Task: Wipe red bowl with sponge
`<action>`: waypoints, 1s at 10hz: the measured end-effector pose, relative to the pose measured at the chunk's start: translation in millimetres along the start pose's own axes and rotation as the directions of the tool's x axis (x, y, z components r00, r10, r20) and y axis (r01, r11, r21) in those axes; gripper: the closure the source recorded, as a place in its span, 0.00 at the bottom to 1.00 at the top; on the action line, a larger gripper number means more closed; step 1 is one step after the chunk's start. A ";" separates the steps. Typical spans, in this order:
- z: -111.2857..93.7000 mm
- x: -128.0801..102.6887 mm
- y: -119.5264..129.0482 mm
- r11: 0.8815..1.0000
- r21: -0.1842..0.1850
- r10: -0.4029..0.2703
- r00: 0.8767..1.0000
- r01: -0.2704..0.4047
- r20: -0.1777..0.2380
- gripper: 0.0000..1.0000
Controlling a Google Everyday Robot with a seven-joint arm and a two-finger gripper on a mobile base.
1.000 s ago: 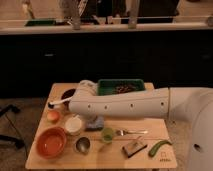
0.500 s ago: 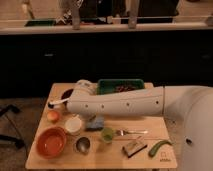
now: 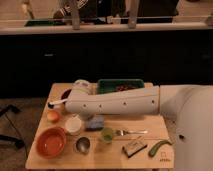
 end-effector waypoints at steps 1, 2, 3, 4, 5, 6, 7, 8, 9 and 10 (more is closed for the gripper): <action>2.9 0.0 -1.1 1.000 -0.001 0.011 1.000 -0.011 0.007 0.20; 5.5 -0.3 -1.9 1.000 0.000 0.022 1.000 -0.022 0.016 0.20; 9.3 2.1 -0.1 0.999 -0.005 0.034 0.999 -0.034 0.023 0.20; 12.0 3.3 0.8 0.999 -0.007 0.041 0.999 -0.040 0.029 0.20; 16.6 2.9 1.3 0.999 -0.012 0.045 0.998 -0.044 0.037 0.20; 23.8 1.3 0.9 0.999 -0.018 0.044 0.998 -0.043 0.047 0.20; 27.4 1.1 0.2 0.999 -0.022 0.046 0.998 -0.045 0.051 0.20; 33.1 0.5 -1.7 0.998 -0.025 0.052 0.997 -0.051 0.059 0.20; 37.8 -0.1 -4.1 0.998 -0.028 0.059 0.996 -0.057 0.066 0.20; 43.4 -0.8 -9.2 0.997 -0.030 0.074 0.995 -0.072 0.074 0.20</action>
